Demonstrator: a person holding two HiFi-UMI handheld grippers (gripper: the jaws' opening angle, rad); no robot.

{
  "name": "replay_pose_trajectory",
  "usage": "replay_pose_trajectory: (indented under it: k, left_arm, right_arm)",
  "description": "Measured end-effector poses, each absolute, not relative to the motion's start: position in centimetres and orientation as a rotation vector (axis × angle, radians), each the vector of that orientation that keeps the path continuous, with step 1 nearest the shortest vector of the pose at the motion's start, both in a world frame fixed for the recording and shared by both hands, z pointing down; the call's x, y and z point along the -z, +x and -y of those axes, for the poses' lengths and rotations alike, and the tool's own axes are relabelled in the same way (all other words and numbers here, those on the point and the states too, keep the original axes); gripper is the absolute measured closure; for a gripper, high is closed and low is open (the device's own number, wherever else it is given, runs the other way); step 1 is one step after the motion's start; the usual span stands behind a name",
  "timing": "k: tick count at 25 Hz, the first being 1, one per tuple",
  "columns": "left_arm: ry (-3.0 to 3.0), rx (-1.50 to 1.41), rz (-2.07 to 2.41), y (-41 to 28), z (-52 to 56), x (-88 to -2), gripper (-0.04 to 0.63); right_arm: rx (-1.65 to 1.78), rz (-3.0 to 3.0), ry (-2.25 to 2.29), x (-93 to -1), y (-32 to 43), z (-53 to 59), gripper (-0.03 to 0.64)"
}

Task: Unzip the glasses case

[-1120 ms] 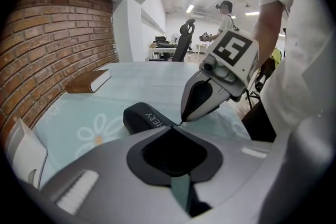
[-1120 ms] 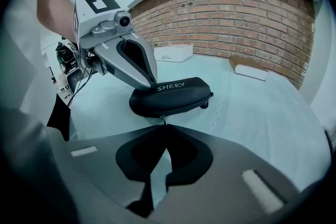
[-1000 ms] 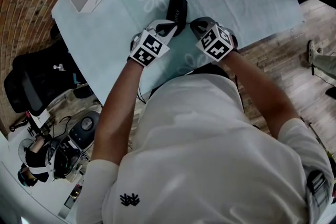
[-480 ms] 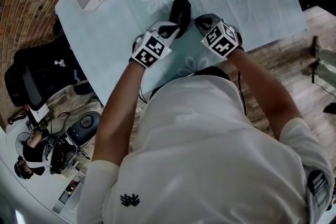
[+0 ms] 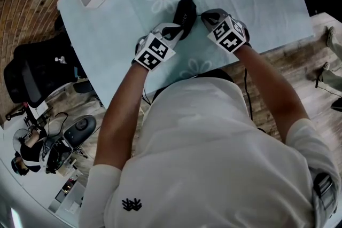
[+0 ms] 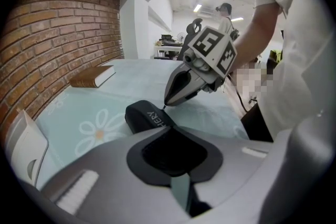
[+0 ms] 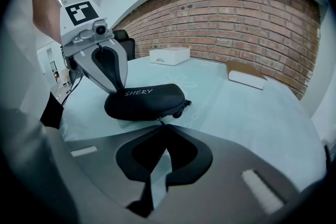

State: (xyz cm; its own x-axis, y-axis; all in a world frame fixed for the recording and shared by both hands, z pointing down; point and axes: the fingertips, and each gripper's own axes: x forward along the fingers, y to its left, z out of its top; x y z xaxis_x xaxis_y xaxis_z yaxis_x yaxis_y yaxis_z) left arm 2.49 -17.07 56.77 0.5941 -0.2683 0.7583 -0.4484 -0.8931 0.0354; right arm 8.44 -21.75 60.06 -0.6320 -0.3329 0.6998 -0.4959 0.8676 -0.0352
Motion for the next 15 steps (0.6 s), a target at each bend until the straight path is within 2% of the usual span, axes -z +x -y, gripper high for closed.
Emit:
replay_pose_trajectory:
  k: [15]
  left_arm:
    - [2.585, -1.166, 0.603, 2.4, 17.1, -56.9, 0.543]
  right_arm:
    - [-0.227, 2.256, 0.620, -59.9, 13.3, 26.7, 0.620]
